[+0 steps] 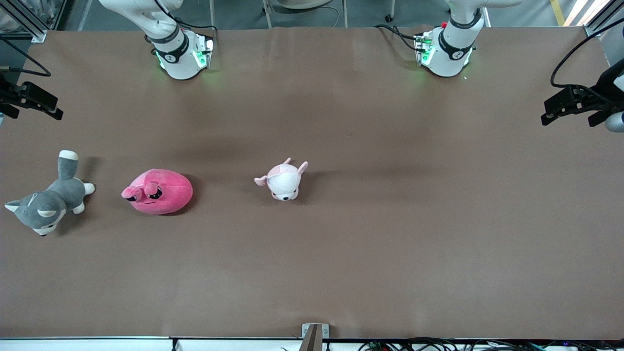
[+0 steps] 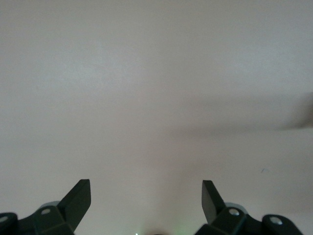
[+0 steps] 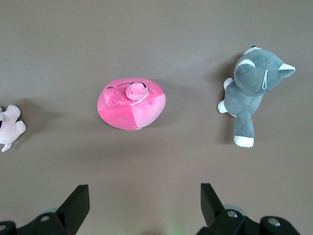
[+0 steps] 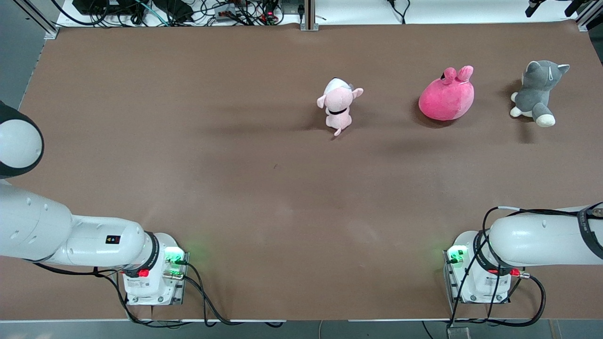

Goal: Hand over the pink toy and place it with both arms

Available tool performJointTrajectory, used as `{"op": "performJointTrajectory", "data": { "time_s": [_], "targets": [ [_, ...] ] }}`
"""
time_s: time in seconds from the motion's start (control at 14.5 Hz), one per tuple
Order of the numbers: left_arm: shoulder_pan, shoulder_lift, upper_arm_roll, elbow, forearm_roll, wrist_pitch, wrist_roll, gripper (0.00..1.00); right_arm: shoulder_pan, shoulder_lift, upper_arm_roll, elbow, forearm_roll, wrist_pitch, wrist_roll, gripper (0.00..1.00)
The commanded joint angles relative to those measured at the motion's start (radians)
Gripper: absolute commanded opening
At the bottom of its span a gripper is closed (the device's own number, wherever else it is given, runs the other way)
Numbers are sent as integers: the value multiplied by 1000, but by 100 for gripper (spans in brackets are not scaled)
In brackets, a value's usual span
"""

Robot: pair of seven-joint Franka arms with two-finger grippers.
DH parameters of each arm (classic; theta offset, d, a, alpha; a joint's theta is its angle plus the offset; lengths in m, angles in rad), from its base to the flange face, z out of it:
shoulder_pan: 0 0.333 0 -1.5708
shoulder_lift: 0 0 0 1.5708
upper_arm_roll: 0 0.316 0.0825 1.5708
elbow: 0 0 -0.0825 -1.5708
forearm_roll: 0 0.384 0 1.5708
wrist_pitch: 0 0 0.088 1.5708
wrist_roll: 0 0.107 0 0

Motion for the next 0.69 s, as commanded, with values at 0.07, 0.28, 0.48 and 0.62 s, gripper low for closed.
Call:
{"op": "performJointTrajectory", "data": {
  "time_s": [0.07,0.28,0.48,0.62],
  "targets": [
    [-7,-11,3,-3,11,6,21,100,0,-37,5,-37,-1,6,-8,100],
    [-7,-11,3,-3,10,7,23,100,0,-39,5,-37,0,6,-8,100],
    [-2,-11,3,-3,5,7,21,100,-3,-40,5,-39,20,1,-7,100],
    [-2,-11,3,-3,1,7,21,100,-4,-42,0,-39,39,-2,-7,100]
  ]
}}
